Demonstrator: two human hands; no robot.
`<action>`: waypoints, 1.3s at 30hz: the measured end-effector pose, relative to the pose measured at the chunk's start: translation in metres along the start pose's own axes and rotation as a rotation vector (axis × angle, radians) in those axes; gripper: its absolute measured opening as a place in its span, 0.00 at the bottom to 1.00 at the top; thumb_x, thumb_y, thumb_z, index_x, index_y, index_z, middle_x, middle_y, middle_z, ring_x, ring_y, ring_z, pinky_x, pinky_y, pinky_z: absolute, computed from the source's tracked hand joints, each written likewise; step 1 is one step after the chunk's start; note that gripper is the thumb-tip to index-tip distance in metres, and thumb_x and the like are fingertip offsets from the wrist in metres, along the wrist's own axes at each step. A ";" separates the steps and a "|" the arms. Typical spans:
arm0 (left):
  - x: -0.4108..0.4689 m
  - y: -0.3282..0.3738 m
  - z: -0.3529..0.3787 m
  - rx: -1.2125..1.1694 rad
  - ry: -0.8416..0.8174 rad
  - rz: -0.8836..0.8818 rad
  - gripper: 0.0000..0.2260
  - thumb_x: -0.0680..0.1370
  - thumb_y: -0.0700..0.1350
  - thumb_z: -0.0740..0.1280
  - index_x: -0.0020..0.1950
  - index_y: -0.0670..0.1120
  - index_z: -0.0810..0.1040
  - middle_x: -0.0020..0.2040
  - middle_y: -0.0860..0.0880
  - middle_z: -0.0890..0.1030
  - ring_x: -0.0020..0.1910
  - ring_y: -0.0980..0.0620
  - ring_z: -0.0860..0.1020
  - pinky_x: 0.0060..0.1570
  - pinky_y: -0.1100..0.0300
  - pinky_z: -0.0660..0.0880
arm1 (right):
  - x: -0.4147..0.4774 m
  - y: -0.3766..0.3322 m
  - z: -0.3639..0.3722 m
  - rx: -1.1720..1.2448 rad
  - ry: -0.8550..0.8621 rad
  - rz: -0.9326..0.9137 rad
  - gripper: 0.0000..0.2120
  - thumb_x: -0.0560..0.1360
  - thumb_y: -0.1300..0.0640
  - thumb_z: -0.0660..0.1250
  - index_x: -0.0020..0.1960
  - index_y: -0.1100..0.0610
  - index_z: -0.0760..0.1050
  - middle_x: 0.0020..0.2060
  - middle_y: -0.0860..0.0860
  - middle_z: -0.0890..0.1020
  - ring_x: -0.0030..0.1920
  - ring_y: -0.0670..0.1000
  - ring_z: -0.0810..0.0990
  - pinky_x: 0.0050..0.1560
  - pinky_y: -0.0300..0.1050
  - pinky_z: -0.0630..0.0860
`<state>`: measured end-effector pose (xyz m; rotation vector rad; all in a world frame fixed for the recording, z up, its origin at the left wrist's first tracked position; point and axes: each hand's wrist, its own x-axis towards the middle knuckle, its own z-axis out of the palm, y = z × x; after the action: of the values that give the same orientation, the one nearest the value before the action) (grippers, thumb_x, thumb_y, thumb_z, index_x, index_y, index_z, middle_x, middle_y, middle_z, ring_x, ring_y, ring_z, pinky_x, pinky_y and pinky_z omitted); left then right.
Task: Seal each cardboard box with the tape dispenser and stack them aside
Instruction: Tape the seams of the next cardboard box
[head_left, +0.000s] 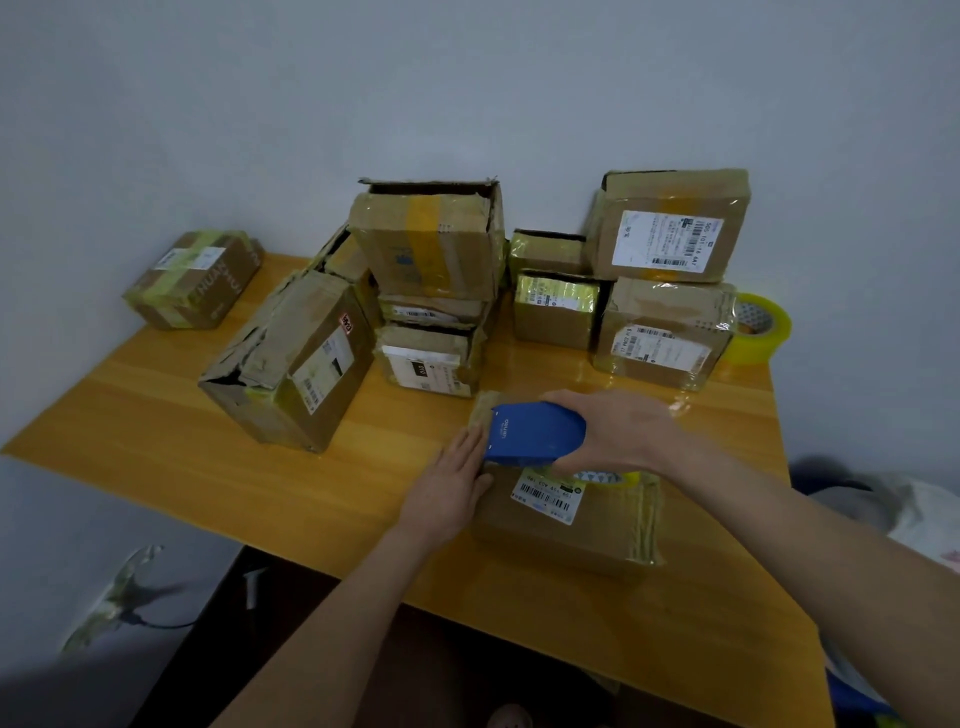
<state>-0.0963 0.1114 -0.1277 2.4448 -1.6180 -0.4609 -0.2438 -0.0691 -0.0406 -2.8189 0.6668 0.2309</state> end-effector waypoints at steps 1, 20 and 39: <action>0.000 -0.001 0.001 0.046 -0.005 0.003 0.26 0.84 0.53 0.49 0.79 0.50 0.43 0.79 0.52 0.43 0.77 0.55 0.42 0.76 0.52 0.47 | 0.000 0.001 -0.001 0.018 -0.004 0.003 0.39 0.63 0.29 0.65 0.71 0.36 0.57 0.47 0.40 0.73 0.44 0.47 0.72 0.39 0.42 0.71; 0.011 0.037 0.010 0.369 -0.012 0.079 0.27 0.82 0.58 0.44 0.77 0.48 0.40 0.79 0.47 0.42 0.77 0.50 0.40 0.76 0.49 0.43 | -0.034 0.030 -0.014 -0.080 -0.182 0.161 0.37 0.64 0.30 0.65 0.69 0.41 0.64 0.52 0.45 0.77 0.49 0.51 0.75 0.44 0.46 0.75; 0.015 0.037 0.033 0.345 -0.060 0.105 0.28 0.81 0.61 0.40 0.75 0.49 0.33 0.77 0.49 0.36 0.76 0.53 0.37 0.74 0.56 0.38 | -0.084 0.100 -0.030 0.148 -0.220 0.236 0.33 0.61 0.37 0.72 0.63 0.38 0.67 0.50 0.43 0.77 0.49 0.50 0.77 0.50 0.50 0.77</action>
<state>-0.1347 0.0837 -0.1495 2.5847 -1.9849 -0.2589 -0.3608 -0.1281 -0.0139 -2.5241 0.9225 0.5034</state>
